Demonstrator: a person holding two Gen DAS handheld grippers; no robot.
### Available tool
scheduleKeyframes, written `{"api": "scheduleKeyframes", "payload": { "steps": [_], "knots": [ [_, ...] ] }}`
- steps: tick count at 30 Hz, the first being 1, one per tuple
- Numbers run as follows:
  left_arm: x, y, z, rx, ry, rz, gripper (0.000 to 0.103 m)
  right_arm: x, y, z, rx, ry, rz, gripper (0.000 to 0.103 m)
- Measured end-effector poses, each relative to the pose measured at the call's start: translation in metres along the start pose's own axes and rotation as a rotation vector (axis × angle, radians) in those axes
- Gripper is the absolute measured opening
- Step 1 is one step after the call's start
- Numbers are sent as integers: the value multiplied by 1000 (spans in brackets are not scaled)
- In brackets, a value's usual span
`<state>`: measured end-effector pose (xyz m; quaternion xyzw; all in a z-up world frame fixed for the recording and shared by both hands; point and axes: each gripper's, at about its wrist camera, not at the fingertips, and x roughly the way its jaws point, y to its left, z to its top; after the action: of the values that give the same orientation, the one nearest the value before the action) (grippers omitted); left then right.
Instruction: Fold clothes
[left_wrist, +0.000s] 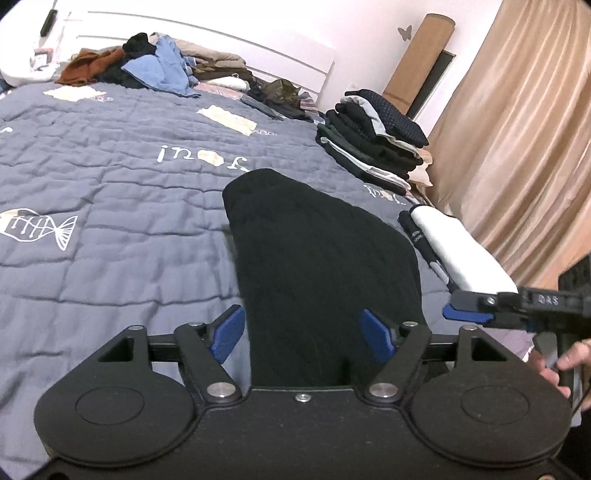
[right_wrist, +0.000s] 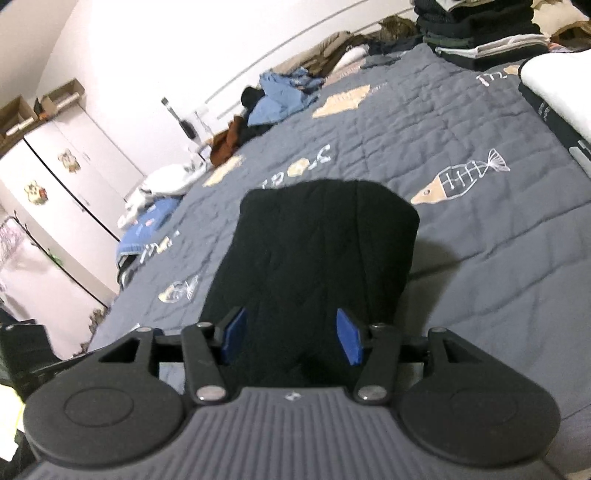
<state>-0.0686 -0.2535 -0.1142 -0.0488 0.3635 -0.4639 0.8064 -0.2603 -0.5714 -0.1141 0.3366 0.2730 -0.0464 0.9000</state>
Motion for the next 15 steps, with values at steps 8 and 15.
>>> {"api": "scheduleKeyframes", "payload": {
  "steps": [8, 15],
  "knots": [
    [36, 14, 22, 5, 31, -15, 74, 0, -16, 6, 63, -44, -35, 54],
    [66, 37, 37, -69, 64, -52, 77, 6, -20, 6, 77, -49, -35, 54]
  ]
}}
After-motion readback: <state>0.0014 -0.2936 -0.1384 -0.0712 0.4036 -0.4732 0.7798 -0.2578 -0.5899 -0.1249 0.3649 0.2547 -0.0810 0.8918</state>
